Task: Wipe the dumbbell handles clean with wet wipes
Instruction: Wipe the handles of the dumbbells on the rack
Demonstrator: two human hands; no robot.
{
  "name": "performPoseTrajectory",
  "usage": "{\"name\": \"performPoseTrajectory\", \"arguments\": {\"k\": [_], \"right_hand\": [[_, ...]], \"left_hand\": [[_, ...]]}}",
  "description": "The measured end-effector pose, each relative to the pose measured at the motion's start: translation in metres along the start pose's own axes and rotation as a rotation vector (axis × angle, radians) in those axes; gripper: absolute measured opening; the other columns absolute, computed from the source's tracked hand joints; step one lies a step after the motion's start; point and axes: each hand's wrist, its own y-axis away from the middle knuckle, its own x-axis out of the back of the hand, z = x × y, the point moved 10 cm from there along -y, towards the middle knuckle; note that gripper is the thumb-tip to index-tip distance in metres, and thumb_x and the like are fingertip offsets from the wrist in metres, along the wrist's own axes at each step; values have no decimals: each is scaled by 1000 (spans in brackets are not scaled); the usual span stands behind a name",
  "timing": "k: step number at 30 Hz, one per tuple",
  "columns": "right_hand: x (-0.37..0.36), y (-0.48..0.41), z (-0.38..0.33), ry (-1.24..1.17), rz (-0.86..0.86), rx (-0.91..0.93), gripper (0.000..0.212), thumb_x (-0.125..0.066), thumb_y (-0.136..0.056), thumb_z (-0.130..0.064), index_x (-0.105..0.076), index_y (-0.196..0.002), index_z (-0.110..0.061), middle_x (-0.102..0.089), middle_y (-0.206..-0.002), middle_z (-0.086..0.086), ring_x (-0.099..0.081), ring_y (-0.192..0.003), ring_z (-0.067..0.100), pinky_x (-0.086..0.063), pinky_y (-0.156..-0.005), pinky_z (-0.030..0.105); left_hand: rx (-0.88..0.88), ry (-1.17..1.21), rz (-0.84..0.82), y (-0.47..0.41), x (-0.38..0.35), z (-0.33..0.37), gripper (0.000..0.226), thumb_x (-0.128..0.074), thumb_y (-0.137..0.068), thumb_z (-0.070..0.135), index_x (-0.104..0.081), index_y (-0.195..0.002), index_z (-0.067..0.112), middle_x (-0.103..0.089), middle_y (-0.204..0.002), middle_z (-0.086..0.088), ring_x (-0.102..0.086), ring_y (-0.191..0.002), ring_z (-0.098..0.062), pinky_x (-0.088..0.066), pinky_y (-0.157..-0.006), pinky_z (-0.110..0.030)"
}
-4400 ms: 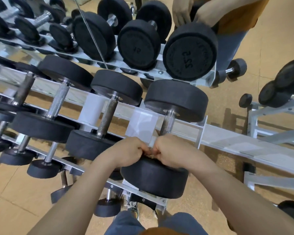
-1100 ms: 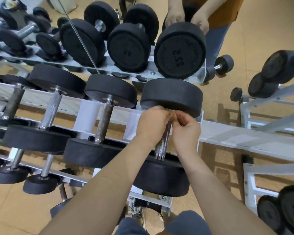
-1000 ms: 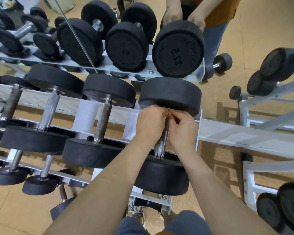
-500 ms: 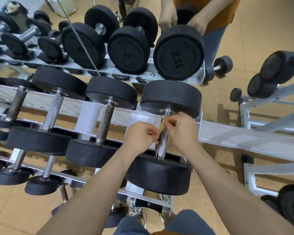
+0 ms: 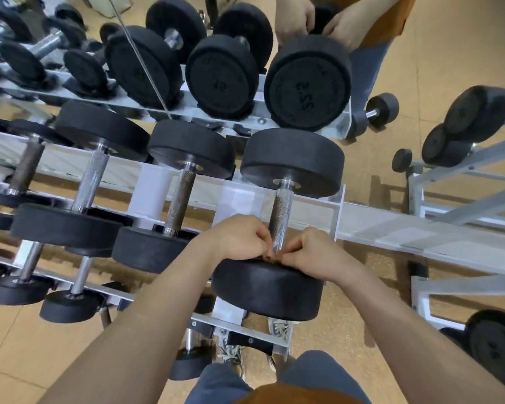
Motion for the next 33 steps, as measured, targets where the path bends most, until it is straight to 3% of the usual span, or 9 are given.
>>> {"name": "performPoseTrajectory", "arguments": {"k": [2,4,8,11,16,19,23,27,33], "right_hand": [[1,0,7,13,-10,-48,11,-71,-80,-28,-78,-72,-25,-67,-65,-6,-56,-63,5,-40,-58,20],[0,-1,9,26,-23,-69,10,-71,-79,-26,-78,-74,-20,-65,-62,-5,-55,-61,6,-40,-56,20],[0,-1,0,-68,-2,-46,15,-76,-76,-30,-76,-62,-25,-59,-51,-12,-48,-50,-3,-35,-50,14],[-6,-3,-15,-67,-9,8,8,-73,-81,-31,-80,-80,-27,-72,-71,-14,-59,-64,-5,-38,-52,8],[-13,-7,-28,54,-113,31,18,-63,-88,-31,-79,-91,-23,-75,-93,-3,-65,-87,12,-50,-72,25],[-8,-2,-19,54,-154,28,14,-66,-84,-26,-79,-86,-25,-75,-87,-8,-65,-82,9,-49,-71,24],[-1,-5,0,40,-162,-38,9,-72,-80,-20,-79,-82,-24,-73,-77,-10,-62,-74,5,-48,-69,21],[-6,-18,16,217,-74,-122,8,-70,-77,-17,-78,-80,-17,-69,-73,0,-65,-78,19,-51,-72,28],[-8,-13,26,-25,73,-201,10,-68,-72,-8,-77,-72,-12,-73,-72,5,-69,-78,22,-53,-70,32]], "left_hand": [[-36,-66,-20,3,-6,12,19,-64,-84,24,-77,-90,34,-72,-96,21,-61,-96,-2,-48,-88,-20],[-52,-105,-19,6,-10,18,21,-62,-85,23,-78,-97,31,-72,-104,14,-61,-101,-5,-48,-93,-25],[52,-109,20,12,-1,-7,22,-59,-83,28,-79,-91,28,-74,-98,8,-64,-97,-12,-52,-90,-34],[124,-89,20,16,1,-21,24,-55,-81,29,-78,-86,23,-74,-92,1,-65,-93,-17,-54,-86,-38],[162,42,3,17,-5,-22,29,-56,-86,21,-69,-62,28,-67,-76,10,-58,-81,-10,-44,-71,-24],[139,167,41,25,1,-20,21,-61,-84,21,-78,-77,31,-73,-91,13,-62,-94,-7,-48,-87,-24],[84,126,87,31,3,-11,16,-64,-83,32,-80,-86,28,-74,-93,8,-62,-94,-10,-49,-88,-29],[137,36,35,28,-5,-24,36,-55,-89,45,-75,-87,15,-71,-95,-5,-62,-93,-22,-48,-86,-36],[46,175,101,32,-13,-29,37,-50,-90,47,-76,-97,22,-72,-104,2,-62,-100,-15,-49,-95,-41]]}}
